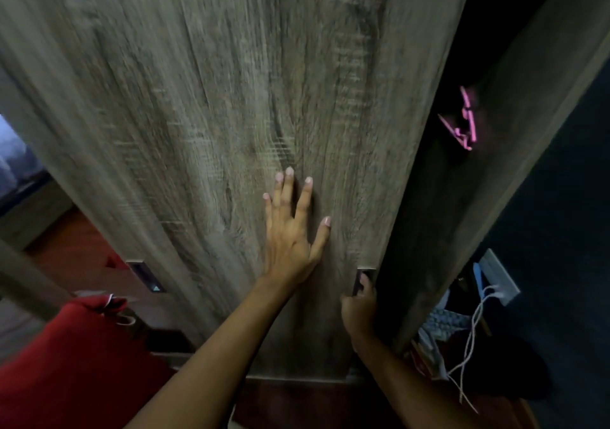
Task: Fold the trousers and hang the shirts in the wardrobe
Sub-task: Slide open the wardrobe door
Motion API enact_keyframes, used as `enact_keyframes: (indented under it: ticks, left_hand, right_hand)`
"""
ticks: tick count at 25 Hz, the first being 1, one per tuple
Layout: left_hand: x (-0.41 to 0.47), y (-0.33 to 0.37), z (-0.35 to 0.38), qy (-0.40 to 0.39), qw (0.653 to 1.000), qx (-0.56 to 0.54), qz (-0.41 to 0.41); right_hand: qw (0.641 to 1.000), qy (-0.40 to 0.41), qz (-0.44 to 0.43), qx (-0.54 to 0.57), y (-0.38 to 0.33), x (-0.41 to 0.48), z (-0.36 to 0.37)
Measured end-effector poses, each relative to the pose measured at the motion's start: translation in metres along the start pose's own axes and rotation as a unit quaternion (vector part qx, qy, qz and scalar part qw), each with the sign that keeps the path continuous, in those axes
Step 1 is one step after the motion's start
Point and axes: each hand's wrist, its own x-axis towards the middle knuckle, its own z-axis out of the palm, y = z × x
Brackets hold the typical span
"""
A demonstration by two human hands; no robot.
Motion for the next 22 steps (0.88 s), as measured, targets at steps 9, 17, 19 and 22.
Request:
enact_keyframes:
  ticks: [9,17,19,22]
  left_hand:
    - [0.013,-0.118,-0.107,-0.005,0.997,0.067,-0.042]
    - [0.014,-0.223,-0.183,-0.045,0.986,0.133,-0.091]
    - [0.014,-0.243,-0.198,-0.047,0.984,0.142,-0.097]
    - [0.012,-0.27,-0.217,-0.044,0.983,0.146,-0.104]
  right_hand:
    - [0.997,-0.037,-0.065,0.028,-0.055,-0.077,0.128]
    - [0.979,-0.179,-0.095,-0.03,-0.092,-0.122,0.238]
    - [0.972,-0.209,-0.094,-0.054,-0.093,-0.127,0.259]
    - [0.966,-0.23,-0.089,-0.07,-0.098,-0.141,0.285]
